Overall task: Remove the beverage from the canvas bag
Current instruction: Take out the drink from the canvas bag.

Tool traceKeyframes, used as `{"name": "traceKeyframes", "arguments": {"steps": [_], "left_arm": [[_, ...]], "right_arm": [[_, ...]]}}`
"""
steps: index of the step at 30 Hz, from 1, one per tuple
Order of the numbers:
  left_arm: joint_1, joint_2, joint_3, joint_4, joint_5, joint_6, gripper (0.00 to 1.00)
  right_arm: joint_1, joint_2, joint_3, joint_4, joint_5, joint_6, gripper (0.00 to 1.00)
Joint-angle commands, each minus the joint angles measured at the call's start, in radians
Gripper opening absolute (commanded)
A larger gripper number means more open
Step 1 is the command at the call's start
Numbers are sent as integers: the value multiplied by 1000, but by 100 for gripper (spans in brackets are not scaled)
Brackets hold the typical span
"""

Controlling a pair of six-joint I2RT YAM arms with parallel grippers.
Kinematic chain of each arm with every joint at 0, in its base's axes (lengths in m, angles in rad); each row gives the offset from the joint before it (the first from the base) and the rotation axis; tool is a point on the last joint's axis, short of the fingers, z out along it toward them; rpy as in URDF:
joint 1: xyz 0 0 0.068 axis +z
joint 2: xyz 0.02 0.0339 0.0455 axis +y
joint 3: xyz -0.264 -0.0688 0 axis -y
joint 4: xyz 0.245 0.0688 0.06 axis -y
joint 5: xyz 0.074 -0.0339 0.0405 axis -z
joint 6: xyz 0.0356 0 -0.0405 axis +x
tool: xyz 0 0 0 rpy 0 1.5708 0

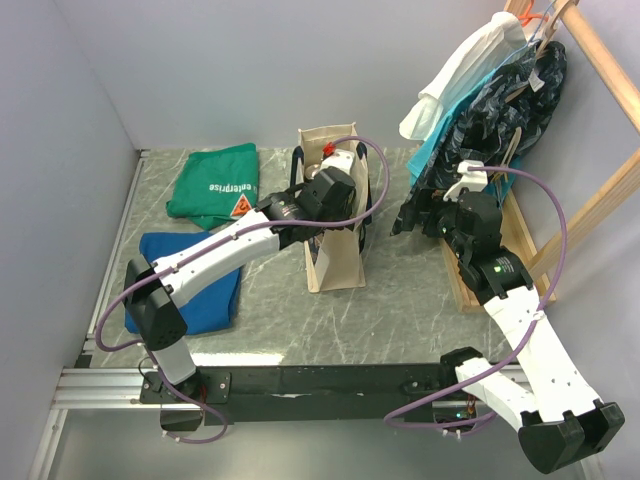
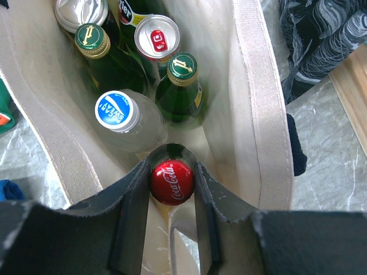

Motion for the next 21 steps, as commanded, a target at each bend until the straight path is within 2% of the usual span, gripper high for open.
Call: {"name": "traceKeyframes", "arguments": {"steps": [1, 21], "left_arm": [[-10, -5, 31, 3, -11, 29, 1], [-23, -61, 48, 97, -64, 72, 1]], "right_arm": [[10, -11, 27, 14, 21, -13, 100], [10, -14, 24, 19, 27, -15, 100]]}}
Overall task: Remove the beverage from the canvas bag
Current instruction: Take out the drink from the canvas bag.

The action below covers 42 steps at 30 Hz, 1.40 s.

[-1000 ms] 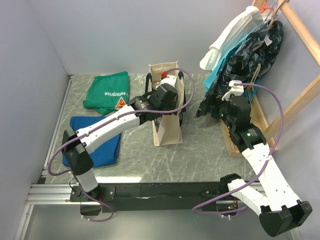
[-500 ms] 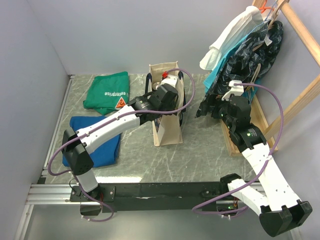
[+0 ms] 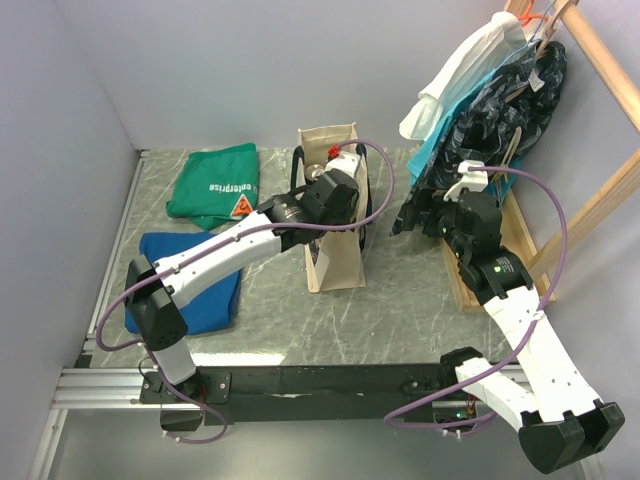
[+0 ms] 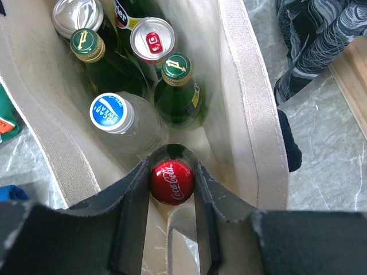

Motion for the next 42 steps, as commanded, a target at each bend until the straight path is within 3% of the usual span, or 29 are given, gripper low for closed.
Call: {"name": "traceKeyframes", "arguments": {"steps": [1, 14, 42], "left_arm": [[-6, -61, 49, 83, -49, 33, 1], [-7, -128, -1, 185, -89, 34, 1], [-6, -117, 147, 161, -39, 89, 1]], "right_arm": [[10, -13, 24, 19, 14, -14, 100], [10, -14, 24, 23, 11, -13, 100], [10, -16, 20, 31, 20, -17, 100]]}}
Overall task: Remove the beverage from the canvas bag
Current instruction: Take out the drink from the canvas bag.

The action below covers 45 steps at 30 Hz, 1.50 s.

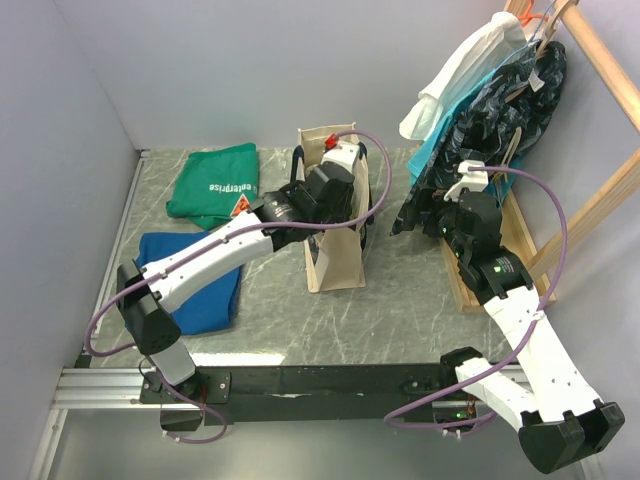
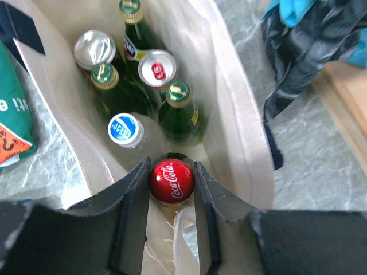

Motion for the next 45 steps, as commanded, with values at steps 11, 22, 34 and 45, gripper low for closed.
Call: {"name": "traceKeyframes", "arguments": {"steps": [11, 22, 34, 45], "left_arm": [[-4, -65, 208, 68, 39, 61, 1], [-2, -96, 215, 79, 31, 82, 1], [-2, -93, 333, 28, 27, 110, 1], [-2, -101, 409, 10, 22, 125, 1]], "right_arm": [[10, -11, 17, 32, 19, -14, 100], [8, -13, 13, 37, 24, -15, 100], [5, 27, 47, 20, 71, -31, 100], [7, 29, 78, -23, 31, 17, 100]]}}
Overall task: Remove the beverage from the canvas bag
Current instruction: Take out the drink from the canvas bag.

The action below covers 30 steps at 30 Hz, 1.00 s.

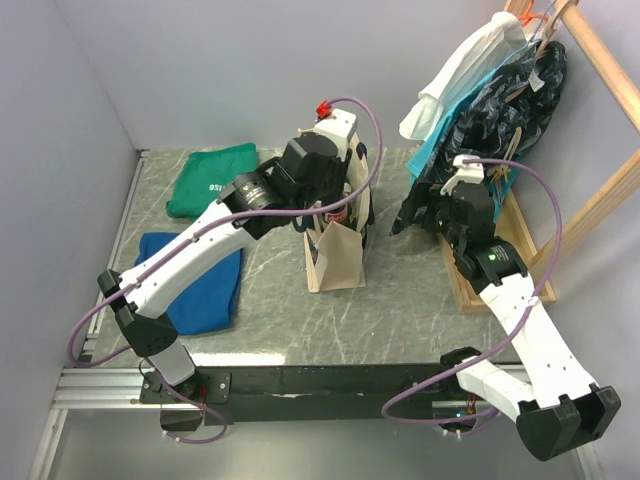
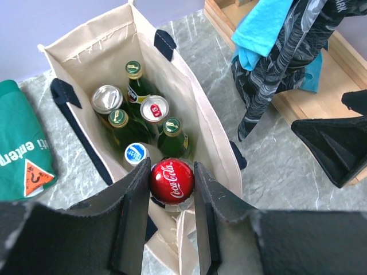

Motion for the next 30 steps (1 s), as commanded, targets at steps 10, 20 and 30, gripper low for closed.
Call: {"name": "traceKeyframes", "arguments": {"steps": [10, 20, 30], "left_arm": [[6, -76, 159, 146, -15, 16, 1], [9, -89, 162, 164, -20, 33, 1], [10, -100, 193, 192, -34, 65, 1]], "right_arm": [[8, -87, 13, -35, -35, 27, 100], [8, -58, 13, -42, -76, 35, 100], [7, -30, 13, -13, -60, 10, 100]]}}
